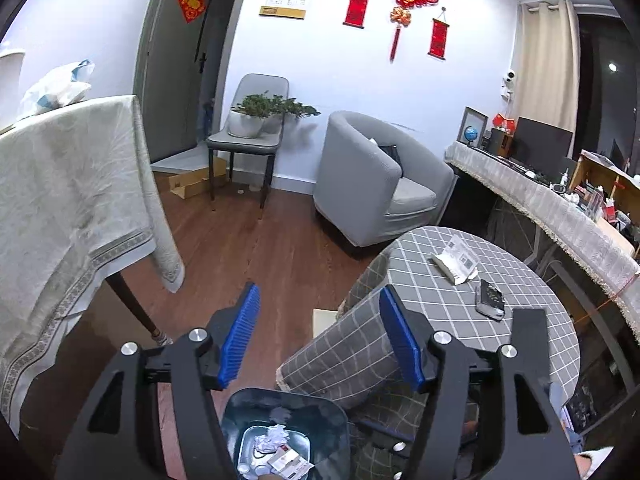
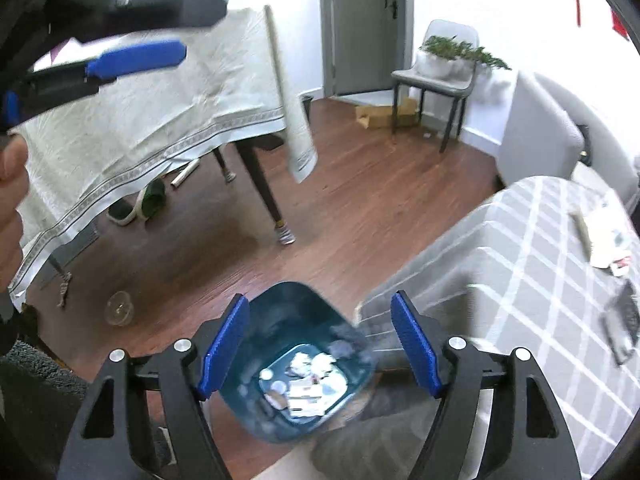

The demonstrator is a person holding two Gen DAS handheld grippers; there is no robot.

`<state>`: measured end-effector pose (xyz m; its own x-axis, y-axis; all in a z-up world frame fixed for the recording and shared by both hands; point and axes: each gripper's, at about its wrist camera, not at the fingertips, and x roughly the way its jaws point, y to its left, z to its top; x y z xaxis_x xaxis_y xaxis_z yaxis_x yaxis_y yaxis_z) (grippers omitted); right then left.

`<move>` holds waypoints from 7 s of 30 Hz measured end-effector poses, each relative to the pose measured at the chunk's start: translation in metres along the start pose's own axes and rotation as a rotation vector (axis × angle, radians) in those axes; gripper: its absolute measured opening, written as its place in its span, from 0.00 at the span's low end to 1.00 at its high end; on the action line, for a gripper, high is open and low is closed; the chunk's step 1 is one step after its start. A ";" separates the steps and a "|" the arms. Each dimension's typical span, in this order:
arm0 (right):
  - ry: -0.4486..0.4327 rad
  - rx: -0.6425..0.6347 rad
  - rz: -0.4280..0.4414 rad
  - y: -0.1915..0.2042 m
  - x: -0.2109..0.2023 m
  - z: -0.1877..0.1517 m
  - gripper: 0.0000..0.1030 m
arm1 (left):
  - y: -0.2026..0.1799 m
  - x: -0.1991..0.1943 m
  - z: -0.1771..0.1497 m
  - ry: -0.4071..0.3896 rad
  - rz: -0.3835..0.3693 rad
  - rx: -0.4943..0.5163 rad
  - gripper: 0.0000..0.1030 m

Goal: Collect trash
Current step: 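Move the right gripper back to the table toward the black tissue pack, then grasp the black 'Face' tissue pack with the right gripper and lift it, then grasp the white SanDisk card package with the left gripper while the right gripper holds the tissue pack, then carry the white package and black tissue pack over the teal bin with both grippers, then open the left gripper over the bin to drop the white package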

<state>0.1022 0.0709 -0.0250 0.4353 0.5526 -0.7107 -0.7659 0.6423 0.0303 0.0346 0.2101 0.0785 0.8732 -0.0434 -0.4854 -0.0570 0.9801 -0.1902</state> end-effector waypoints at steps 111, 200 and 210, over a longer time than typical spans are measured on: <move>-0.056 0.367 -0.260 -0.313 -0.104 -0.043 0.75 | -0.240 0.248 -0.005 0.299 -0.088 0.221 0.01; -0.090 0.195 -0.039 -0.035 -0.025 0.010 0.75 | 0.042 0.105 -0.151 0.551 0.081 0.044 0.01; -0.045 0.162 -0.012 -0.008 0.007 0.020 0.75 | 0.069 0.110 -0.179 0.662 0.097 0.033 0.24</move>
<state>0.1204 0.0803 -0.0164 0.4677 0.5649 -0.6798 -0.6755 0.7245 0.1373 0.0399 0.2387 -0.1410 0.3833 -0.0542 -0.9220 -0.0961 0.9905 -0.0982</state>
